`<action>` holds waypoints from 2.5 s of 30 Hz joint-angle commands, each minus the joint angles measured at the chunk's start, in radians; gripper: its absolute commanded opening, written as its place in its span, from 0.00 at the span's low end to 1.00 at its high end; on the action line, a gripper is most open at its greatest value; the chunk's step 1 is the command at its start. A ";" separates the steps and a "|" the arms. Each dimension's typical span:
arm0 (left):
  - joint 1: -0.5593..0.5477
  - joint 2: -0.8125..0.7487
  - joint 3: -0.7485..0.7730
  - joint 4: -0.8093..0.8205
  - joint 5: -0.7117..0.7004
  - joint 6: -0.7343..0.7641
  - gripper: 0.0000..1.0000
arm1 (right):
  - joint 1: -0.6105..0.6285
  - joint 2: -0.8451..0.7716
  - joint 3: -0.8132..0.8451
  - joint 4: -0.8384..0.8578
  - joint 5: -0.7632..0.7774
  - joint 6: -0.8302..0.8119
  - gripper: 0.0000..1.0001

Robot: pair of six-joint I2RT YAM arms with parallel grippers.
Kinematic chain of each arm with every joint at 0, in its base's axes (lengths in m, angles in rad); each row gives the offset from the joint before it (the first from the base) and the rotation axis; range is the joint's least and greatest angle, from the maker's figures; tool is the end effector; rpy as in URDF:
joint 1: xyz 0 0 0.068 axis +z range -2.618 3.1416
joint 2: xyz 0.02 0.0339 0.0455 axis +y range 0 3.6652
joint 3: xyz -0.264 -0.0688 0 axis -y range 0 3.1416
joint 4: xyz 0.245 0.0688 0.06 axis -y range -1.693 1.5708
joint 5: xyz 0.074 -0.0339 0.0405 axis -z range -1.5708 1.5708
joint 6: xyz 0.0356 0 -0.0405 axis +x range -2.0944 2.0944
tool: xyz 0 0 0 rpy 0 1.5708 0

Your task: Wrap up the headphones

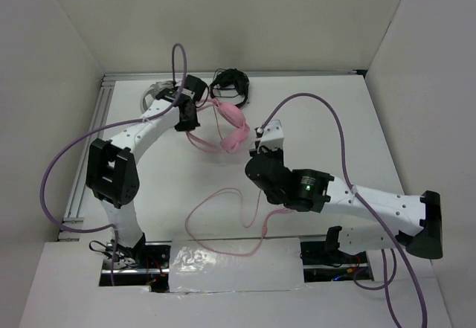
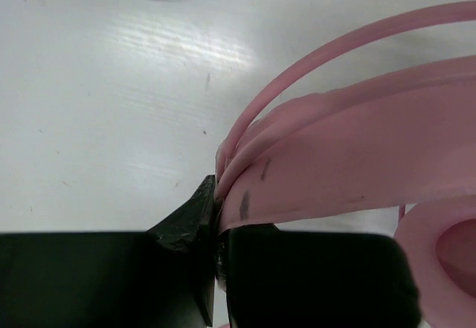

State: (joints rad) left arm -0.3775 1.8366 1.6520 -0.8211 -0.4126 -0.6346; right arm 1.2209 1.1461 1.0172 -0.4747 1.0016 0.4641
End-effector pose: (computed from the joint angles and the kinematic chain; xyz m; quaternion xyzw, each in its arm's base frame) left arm 0.3755 -0.1335 0.2922 -0.1771 0.9249 0.0398 0.3340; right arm 0.1100 0.2139 0.3292 -0.0795 0.8041 0.0215 0.5887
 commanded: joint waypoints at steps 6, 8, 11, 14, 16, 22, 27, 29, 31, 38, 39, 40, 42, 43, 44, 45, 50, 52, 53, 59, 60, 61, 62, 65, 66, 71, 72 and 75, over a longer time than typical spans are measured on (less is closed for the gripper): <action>-0.086 -0.056 -0.026 -0.012 -0.002 -0.093 0.00 | -0.040 -0.098 0.106 0.160 -0.228 -0.367 0.00; -0.107 -0.051 -0.040 -0.006 -0.029 -0.076 0.00 | -0.056 -0.111 0.116 0.165 -0.219 -0.381 0.00; -0.127 -0.036 -0.060 -0.029 -0.054 -0.103 0.00 | -0.100 -0.147 0.123 0.183 -0.276 -0.439 0.00; -0.129 -0.019 -0.066 -0.029 -0.057 -0.102 0.00 | -0.101 -0.180 0.142 0.171 -0.384 -0.515 0.00; -0.130 -0.005 -0.054 -0.050 -0.054 -0.115 0.00 | -0.101 -0.194 0.156 0.188 -0.394 -0.551 0.00; -0.190 -0.115 -0.179 0.124 0.003 0.065 0.00 | -0.185 -0.164 0.165 0.291 -0.222 -0.682 0.03; -0.261 -0.310 -0.354 0.217 0.054 0.111 0.00 | -0.425 -0.163 0.139 0.451 -0.398 -0.726 0.08; -0.299 -0.364 -0.391 0.244 0.067 0.153 0.00 | -0.490 -0.146 0.133 0.549 -0.420 -0.751 0.11; -0.319 -0.430 -0.428 0.272 0.105 0.177 0.00 | -0.532 -0.122 0.136 0.596 -0.474 -0.756 0.14; -0.409 -0.510 -0.462 0.214 0.083 0.170 0.00 | -0.690 -0.017 0.240 0.713 -0.486 -0.745 0.19; -0.423 -0.519 -0.468 0.211 0.087 0.167 0.00 | -0.699 0.012 0.291 0.703 -0.507 -0.742 0.20; -0.431 -0.525 -0.475 0.221 0.095 0.174 0.00 | -0.713 0.026 0.319 0.682 -0.520 -0.736 0.20; -0.446 -0.540 -0.498 0.244 0.115 0.197 0.00 | -0.745 0.058 0.378 0.656 -0.584 -0.722 0.21; -0.451 -0.543 -0.504 0.252 0.142 0.205 0.00 | -0.750 0.067 0.391 0.651 -0.601 -0.722 0.21; -0.455 -0.547 -0.514 0.275 0.159 0.214 0.00 | -0.750 0.076 0.403 0.647 -0.621 -0.722 0.21; -0.463 -0.543 -0.515 0.281 0.178 0.232 0.00 | -0.750 0.089 0.420 0.644 -0.662 -0.713 0.21; -0.472 -0.482 -0.489 0.263 0.190 0.219 0.00 | -0.750 0.081 0.422 0.627 -0.805 -0.673 0.12; -0.475 -0.464 -0.480 0.255 0.187 0.208 0.00 | -0.748 0.086 0.420 0.637 -0.802 -0.664 0.12; -0.474 -0.450 -0.477 0.251 0.187 0.204 0.00 | -0.748 0.090 0.425 0.639 -0.799 -0.659 0.12; -0.474 -0.396 -0.483 0.243 0.202 0.167 0.00 | -0.750 0.077 0.472 0.608 -0.863 -0.624 0.00; -0.475 -0.389 -0.483 0.243 0.204 0.165 0.00 | -0.748 0.069 0.477 0.596 -0.894 -0.618 0.00; -0.475 -0.373 -0.477 0.237 0.204 0.161 0.00 | -0.748 0.061 0.478 0.593 -0.914 -0.614 0.00; -0.477 -0.369 -0.471 0.234 0.204 0.153 0.00 | -0.748 0.055 0.492 0.585 -0.928 -0.608 0.00; -0.494 -0.381 -0.474 0.235 0.198 0.151 0.00 | -0.758 0.081 0.543 0.532 -0.876 -0.610 0.05; -0.500 -0.390 -0.478 0.240 0.199 0.154 0.00 | -0.765 0.092 0.553 0.522 -0.873 -0.608 0.07; -0.531 -0.490 -0.474 0.273 0.204 0.200 0.00 | -0.834 0.178 0.540 0.498 -0.882 -0.550 0.11; -0.532 -0.511 -0.469 0.289 0.215 0.222 0.00 | -0.848 0.188 0.525 0.504 -0.938 -0.538 0.11; -0.537 -0.624 -0.462 0.387 0.372 0.343 0.00 | -0.905 0.260 0.500 0.506 -1.108 -0.487 0.11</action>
State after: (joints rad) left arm -0.8913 1.3304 1.1522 -0.5083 -0.2108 -0.4366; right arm 0.3710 1.3491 1.5124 -0.0448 0.0208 -0.0956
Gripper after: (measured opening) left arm 0.150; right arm 0.110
